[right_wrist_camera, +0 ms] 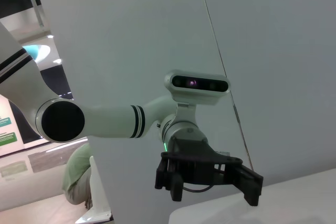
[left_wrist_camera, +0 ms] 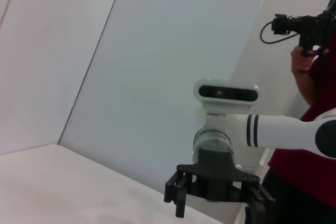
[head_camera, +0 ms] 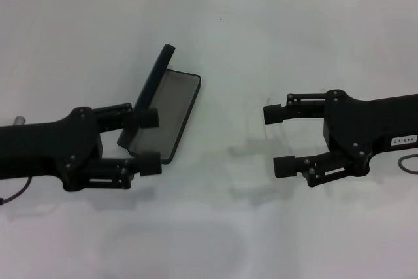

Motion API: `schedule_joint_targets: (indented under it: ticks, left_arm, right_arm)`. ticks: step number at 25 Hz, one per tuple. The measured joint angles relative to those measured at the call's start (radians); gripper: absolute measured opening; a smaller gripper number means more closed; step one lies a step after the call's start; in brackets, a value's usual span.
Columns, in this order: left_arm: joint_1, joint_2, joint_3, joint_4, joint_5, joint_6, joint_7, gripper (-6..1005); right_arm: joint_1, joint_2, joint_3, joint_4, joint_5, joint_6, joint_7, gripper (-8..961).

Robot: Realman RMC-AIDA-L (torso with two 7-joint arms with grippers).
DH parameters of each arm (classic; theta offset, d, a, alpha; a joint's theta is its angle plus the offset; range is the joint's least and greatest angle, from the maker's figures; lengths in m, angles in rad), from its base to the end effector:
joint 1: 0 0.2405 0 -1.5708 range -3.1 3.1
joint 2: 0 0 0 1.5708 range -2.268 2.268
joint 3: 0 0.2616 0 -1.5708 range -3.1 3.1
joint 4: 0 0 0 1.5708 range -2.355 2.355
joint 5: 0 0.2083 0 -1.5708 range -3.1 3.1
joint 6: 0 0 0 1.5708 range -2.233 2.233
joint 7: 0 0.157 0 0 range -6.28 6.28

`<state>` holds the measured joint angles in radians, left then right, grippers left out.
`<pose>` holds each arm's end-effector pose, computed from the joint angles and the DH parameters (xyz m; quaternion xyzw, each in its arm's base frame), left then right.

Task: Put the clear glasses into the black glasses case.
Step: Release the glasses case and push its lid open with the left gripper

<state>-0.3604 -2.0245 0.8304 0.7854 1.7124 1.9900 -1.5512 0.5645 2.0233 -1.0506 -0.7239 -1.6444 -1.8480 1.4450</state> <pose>-0.2426 0.2630 0.0338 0.9110 0.2048 0.3573 0.0233 0.1818 0.3076 -0.0035 0.9402 -0.0901 -0.3218 0.0664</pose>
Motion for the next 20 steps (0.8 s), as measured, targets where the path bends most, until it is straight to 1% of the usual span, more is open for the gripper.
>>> schedule_joint_targets:
  ticks: [4,7,9,11,13,14,15,16,17,20]
  left_arm:
    - [-0.010,-0.007,-0.031,0.018,-0.004,-0.008,-0.044,866]
    - [-0.028,-0.021,-0.078,0.057,-0.004,-0.012,-0.097,865]
    - [-0.048,-0.031,-0.115,0.089,-0.005,-0.025,-0.163,864]
    - [-0.072,-0.033,-0.147,0.107,-0.006,-0.046,-0.240,863]
    - [-0.110,-0.029,-0.181,0.114,-0.007,-0.092,-0.354,862]
    - [-0.110,-0.029,-0.181,0.114,-0.007,-0.092,-0.354,861]
    - [-0.138,-0.021,-0.187,0.114,-0.005,-0.151,-0.447,860]
    - [-0.150,-0.016,-0.186,0.114,0.001,-0.169,-0.477,860]
    - [-0.162,-0.012,-0.184,0.114,0.011,-0.194,-0.520,859]
    - [-0.212,0.005,-0.176,0.127,0.092,-0.251,-0.672,858]
  right_arm:
    - [-0.003,0.000,0.001,0.000,0.000,0.012,-0.007,857]
    - [-0.015,-0.003,0.010,0.002,0.000,0.032,-0.019,857]
    - [-0.028,-0.006,0.024,0.002,0.000,0.049,-0.028,857]
    - [-0.047,-0.008,0.049,0.004,0.000,0.067,-0.045,857]
    - [-0.070,-0.007,0.089,0.013,0.000,0.076,-0.070,856]
    - [-0.080,-0.007,0.116,0.023,0.000,0.077,-0.083,856]
    - [-0.080,-0.007,0.116,0.023,0.000,0.077,-0.083,856]
    - [-0.091,-0.008,0.144,0.033,0.000,0.076,-0.095,856]
    - [-0.105,-0.010,0.199,0.055,0.000,0.067,-0.116,856]
    - [-0.125,-0.018,0.254,0.077,0.000,0.051,-0.145,856]
